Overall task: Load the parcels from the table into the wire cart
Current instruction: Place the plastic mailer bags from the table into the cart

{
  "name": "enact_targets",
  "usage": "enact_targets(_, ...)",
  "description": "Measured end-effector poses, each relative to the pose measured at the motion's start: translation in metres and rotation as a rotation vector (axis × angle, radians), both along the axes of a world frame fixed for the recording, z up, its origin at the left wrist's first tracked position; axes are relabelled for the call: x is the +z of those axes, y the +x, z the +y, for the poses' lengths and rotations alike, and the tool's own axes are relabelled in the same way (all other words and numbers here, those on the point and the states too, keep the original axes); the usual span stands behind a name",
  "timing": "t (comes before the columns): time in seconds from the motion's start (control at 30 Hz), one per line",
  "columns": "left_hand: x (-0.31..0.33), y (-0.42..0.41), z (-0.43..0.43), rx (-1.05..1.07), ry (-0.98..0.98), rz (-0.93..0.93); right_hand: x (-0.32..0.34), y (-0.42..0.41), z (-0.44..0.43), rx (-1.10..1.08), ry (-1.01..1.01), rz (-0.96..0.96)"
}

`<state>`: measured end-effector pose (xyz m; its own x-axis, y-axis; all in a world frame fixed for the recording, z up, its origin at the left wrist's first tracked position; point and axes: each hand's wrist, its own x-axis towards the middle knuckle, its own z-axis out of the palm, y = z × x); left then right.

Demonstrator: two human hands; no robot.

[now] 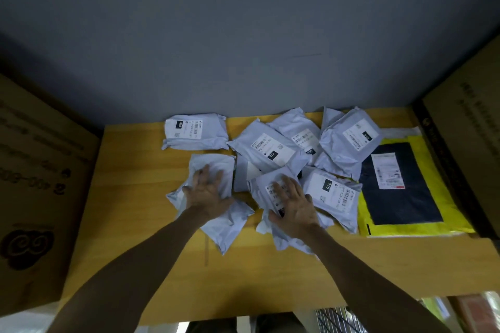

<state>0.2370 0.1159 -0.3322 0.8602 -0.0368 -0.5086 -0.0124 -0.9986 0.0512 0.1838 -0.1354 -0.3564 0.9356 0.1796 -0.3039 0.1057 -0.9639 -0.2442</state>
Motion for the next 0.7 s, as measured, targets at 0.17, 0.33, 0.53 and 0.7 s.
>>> enact_targets(0.17,0.026,-0.001,0.002,0.028,0.008,-0.083,0.023,0.005,0.003,-0.057,0.083,-0.035)
enact_targets(0.33,0.053,-0.005,0.011,0.040,-0.043,-0.145,0.048,0.005,0.006,-0.105,0.113,-0.048)
enact_targets(0.53,0.084,-0.005,0.025,0.013,-0.136,-0.224,0.081,-0.008,0.018,-0.165,0.143,-0.077)
enact_targets(0.7,0.103,-0.004,0.038,-0.093,-0.203,-0.263,0.100,-0.042,0.034,-0.271,0.205,-0.102)
